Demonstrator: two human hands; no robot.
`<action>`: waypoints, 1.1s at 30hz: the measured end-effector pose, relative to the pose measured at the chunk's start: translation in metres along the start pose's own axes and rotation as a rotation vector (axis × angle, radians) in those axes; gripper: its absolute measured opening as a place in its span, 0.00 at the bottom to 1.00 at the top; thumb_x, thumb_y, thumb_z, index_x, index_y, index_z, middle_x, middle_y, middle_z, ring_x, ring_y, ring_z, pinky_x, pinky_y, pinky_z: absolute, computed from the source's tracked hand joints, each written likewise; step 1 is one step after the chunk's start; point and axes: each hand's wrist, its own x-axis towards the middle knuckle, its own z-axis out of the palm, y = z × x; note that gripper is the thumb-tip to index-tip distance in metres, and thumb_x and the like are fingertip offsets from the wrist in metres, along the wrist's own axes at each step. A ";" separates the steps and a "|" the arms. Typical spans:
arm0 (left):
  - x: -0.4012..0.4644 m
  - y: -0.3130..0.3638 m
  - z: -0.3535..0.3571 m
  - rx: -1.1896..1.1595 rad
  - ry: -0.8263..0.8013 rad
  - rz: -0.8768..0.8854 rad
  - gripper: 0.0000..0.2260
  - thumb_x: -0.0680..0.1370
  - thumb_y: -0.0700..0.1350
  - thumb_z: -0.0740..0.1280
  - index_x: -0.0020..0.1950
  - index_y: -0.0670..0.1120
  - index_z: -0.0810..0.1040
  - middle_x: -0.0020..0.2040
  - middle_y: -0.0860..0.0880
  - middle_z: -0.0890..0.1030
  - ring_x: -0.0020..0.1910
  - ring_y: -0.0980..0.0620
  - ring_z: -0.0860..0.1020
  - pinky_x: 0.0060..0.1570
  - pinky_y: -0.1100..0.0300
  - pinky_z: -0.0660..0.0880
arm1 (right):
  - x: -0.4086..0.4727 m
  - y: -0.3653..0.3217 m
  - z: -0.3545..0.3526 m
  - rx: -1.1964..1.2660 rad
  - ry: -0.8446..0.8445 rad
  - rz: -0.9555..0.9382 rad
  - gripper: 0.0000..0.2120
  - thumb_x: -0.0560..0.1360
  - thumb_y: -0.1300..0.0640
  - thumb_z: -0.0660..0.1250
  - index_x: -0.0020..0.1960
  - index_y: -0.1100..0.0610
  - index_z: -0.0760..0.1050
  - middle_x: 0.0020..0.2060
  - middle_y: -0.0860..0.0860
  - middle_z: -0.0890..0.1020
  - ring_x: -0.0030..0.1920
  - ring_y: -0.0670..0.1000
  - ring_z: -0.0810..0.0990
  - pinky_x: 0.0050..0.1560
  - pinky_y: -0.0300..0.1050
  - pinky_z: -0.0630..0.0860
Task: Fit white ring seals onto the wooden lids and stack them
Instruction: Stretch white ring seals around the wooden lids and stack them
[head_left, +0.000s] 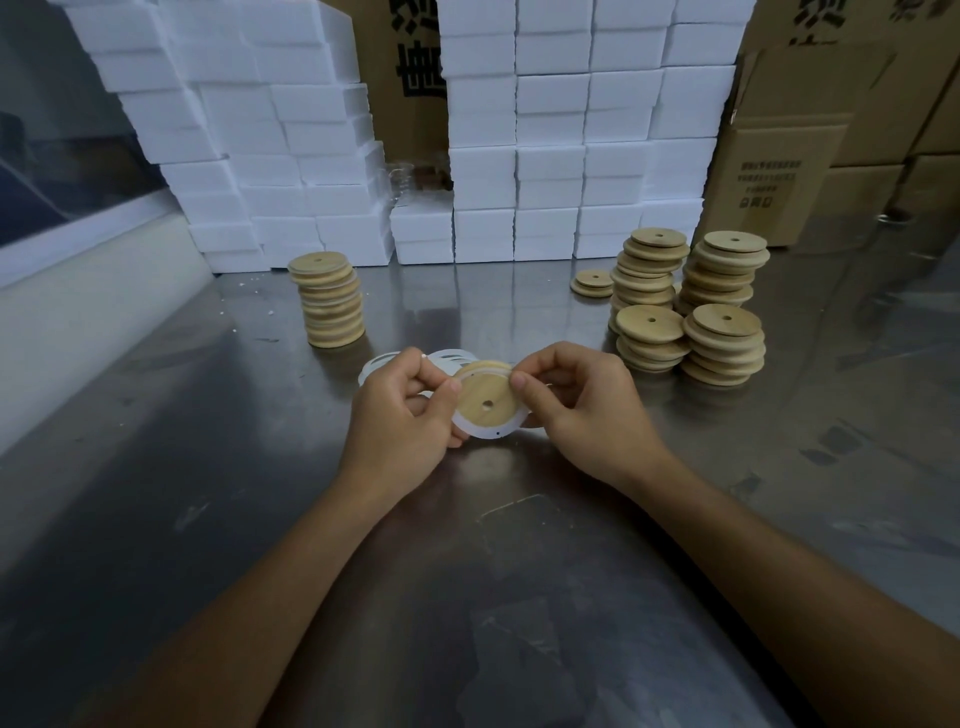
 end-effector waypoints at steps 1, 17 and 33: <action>0.000 -0.001 0.000 0.007 0.007 -0.001 0.09 0.78 0.34 0.67 0.39 0.40 0.73 0.28 0.49 0.81 0.24 0.53 0.80 0.25 0.63 0.76 | 0.000 0.000 0.001 -0.013 0.004 -0.007 0.02 0.77 0.61 0.70 0.48 0.59 0.80 0.42 0.52 0.85 0.43 0.49 0.85 0.46 0.52 0.84; 0.002 -0.002 -0.009 0.533 -0.215 0.230 0.25 0.70 0.71 0.65 0.41 0.49 0.79 0.33 0.54 0.78 0.34 0.55 0.75 0.34 0.56 0.72 | -0.008 -0.015 0.004 -0.273 -0.056 -0.280 0.05 0.77 0.66 0.67 0.49 0.58 0.78 0.40 0.46 0.82 0.42 0.43 0.79 0.42 0.27 0.73; -0.005 0.006 0.005 0.068 -0.058 0.272 0.21 0.77 0.55 0.65 0.38 0.39 0.83 0.34 0.44 0.83 0.37 0.49 0.79 0.41 0.52 0.75 | -0.009 -0.025 0.006 0.430 -0.089 0.280 0.08 0.81 0.57 0.64 0.45 0.60 0.76 0.34 0.51 0.83 0.35 0.50 0.82 0.34 0.42 0.81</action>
